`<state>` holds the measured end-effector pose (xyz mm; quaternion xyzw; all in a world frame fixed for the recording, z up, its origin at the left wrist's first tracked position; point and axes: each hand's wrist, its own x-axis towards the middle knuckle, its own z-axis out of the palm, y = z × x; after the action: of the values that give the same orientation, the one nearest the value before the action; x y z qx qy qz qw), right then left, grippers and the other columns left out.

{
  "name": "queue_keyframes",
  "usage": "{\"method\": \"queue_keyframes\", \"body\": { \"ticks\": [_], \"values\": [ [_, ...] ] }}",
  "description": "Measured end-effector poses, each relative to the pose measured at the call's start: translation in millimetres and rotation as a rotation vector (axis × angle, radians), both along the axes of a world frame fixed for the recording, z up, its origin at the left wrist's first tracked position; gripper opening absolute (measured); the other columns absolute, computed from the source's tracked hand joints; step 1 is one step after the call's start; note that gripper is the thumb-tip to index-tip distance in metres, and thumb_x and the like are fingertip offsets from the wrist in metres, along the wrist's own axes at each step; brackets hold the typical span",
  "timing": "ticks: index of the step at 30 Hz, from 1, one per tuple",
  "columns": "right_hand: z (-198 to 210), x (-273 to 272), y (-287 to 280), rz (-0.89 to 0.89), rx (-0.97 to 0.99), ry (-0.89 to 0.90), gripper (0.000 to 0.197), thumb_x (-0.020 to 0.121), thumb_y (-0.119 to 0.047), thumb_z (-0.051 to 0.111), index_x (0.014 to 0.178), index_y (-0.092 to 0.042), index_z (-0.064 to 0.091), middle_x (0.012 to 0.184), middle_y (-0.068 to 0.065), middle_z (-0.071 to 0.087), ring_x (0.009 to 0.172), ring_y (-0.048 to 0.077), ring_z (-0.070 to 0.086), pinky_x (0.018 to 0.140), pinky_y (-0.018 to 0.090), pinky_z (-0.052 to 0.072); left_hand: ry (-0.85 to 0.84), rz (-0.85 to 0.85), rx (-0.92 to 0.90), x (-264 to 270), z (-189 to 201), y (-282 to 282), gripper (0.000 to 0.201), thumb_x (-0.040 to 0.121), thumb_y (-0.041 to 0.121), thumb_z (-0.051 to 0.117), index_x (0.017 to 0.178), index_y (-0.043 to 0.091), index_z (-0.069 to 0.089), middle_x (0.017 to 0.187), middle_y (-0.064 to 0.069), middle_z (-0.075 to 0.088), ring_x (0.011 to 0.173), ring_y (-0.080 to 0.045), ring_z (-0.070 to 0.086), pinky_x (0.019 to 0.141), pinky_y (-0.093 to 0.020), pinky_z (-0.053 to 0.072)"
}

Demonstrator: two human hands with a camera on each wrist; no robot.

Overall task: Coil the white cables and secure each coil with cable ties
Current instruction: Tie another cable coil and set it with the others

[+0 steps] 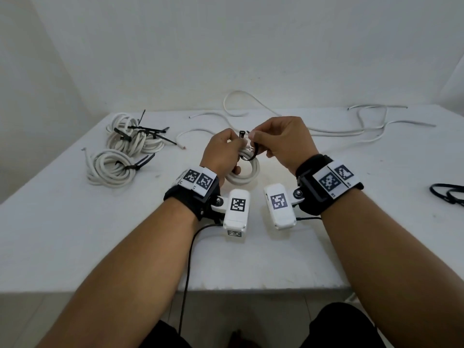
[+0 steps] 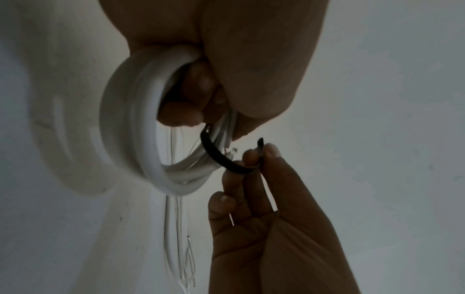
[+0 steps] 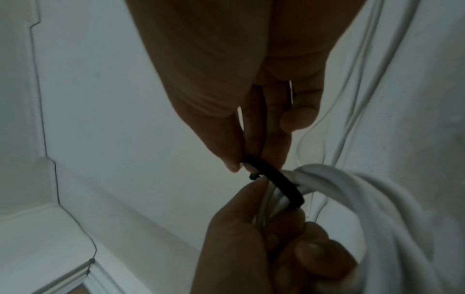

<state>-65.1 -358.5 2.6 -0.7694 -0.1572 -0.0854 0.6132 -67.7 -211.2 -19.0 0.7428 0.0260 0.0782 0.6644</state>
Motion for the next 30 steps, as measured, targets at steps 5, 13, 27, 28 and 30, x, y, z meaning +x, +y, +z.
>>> {"method": "queue_keyframes", "body": {
  "ticks": [5,13,27,28,30],
  "values": [
    [-2.5,3.2,0.1,-0.026,-0.088,-0.032,0.009,0.082,-0.011,0.074,0.080,-0.002,0.075,0.066,0.007,0.072,0.055,0.012,0.064,0.050,0.013,0.042,-0.006,-0.010,0.090,-1.4,0.1,0.6,0.021,0.084,0.017,0.059,0.067,0.016,0.048,0.071,-0.010,0.063,0.046,-0.017,0.041,0.044,-0.026,0.041],
    [-5.8,11.1,-4.0,-0.102,-0.193,0.033,0.014,0.080,-0.019,0.071,0.071,-0.009,0.074,0.066,0.005,0.073,0.061,0.015,0.069,0.059,0.028,0.049,-0.059,-0.044,0.292,-4.5,3.3,1.0,0.009,0.088,0.014,0.059,0.082,0.007,0.058,0.061,0.001,0.068,0.043,-0.011,0.047,0.047,-0.024,0.039],
    [3.5,7.1,-22.5,0.136,-0.033,0.338,0.014,0.087,-0.024,0.074,0.082,-0.013,0.068,0.069,-0.001,0.066,0.058,0.012,0.055,0.052,0.021,0.042,-0.169,-0.246,0.458,-7.8,5.0,7.6,0.016,0.094,0.024,0.057,0.088,0.010,0.063,0.060,-0.004,0.057,0.043,-0.016,0.039,0.050,-0.028,0.041],
    [3.9,6.7,-24.9,0.141,-0.062,0.353,0.015,0.085,-0.027,0.076,0.079,-0.016,0.068,0.071,-0.003,0.064,0.061,0.011,0.055,0.052,0.022,0.042,-0.159,-0.259,0.440,-8.5,4.7,7.7,0.017,0.094,0.024,0.057,0.088,0.009,0.062,0.059,-0.002,0.058,0.045,-0.018,0.040,0.049,-0.029,0.042],
    [3.3,6.9,-30.8,0.192,-0.017,0.407,0.015,0.082,-0.029,0.079,0.076,-0.019,0.069,0.080,-0.003,0.063,0.069,0.011,0.054,0.053,0.023,0.042,-0.157,-0.312,0.384,-10.5,3.8,6.1,0.017,0.095,0.023,0.056,0.086,0.010,0.061,0.064,-0.004,0.061,0.052,-0.020,0.044,0.049,-0.028,0.043]
  ]
}}
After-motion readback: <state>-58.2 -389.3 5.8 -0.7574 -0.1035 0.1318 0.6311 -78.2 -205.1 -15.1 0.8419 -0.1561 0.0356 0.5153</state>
